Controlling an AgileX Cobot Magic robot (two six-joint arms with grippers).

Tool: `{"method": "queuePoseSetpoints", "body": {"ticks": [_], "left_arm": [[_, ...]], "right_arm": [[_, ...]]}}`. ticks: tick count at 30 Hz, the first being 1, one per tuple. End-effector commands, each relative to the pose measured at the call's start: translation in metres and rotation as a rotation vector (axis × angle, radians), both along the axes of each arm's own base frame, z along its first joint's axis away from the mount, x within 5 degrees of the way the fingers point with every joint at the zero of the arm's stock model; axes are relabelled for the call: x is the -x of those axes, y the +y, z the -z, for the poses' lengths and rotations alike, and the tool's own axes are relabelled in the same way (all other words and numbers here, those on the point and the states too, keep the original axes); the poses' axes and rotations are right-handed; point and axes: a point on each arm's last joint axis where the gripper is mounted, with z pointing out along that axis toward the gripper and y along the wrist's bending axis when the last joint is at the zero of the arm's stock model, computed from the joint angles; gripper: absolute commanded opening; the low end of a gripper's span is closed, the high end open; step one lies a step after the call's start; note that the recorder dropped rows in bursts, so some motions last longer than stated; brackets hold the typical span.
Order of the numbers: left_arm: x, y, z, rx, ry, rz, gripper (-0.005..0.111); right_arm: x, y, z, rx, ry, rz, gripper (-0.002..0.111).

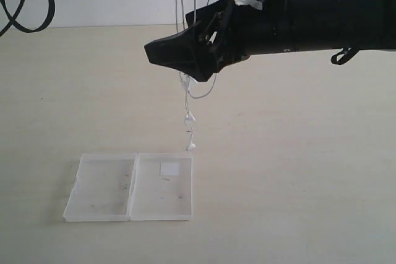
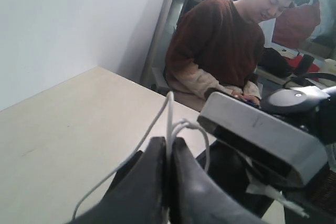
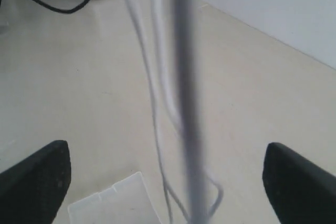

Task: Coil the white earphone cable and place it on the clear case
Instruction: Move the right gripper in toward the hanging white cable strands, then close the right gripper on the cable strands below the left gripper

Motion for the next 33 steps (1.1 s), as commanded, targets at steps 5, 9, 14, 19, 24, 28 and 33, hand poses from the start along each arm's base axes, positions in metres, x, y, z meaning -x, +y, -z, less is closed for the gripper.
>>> {"method": "queuePoseSetpoints", "body": {"ticks": [5,9,14,19,24,28,33], "left_arm": [[-0.001,0.0,-0.003,0.012,-0.011,-0.004,0.0],[-0.001,0.0,-0.003,0.008,-0.024,-0.004,0.0],[-0.001,0.001,-0.004,0.014,-0.023,-0.006,0.0],[-0.002,0.001,-0.005,0.031,-0.017,-0.012,0.0],[-0.002,0.001,-0.005,0.031,-0.017,-0.012,0.0],[-0.002,0.001,-0.005,0.033,-0.017,-0.012,0.0],[-0.002,0.001,-0.005,0.037,-0.017,-0.014,0.0]], "right_arm": [[0.02,-0.012,-0.027,0.081,-0.01,-0.002,0.094],[0.028,-0.018,-0.027,0.168,0.011,-0.009,0.094],[0.035,-0.023,-0.032,0.219,0.017,-0.014,0.094],[0.056,-0.029,-0.055,0.163,0.014,-0.052,0.094],[0.077,-0.038,-0.08,0.115,-0.062,-0.049,0.094],[0.081,-0.04,-0.084,0.095,-0.027,-0.041,0.094],[0.073,-0.047,-0.076,0.179,0.015,0.081,0.094]]}}
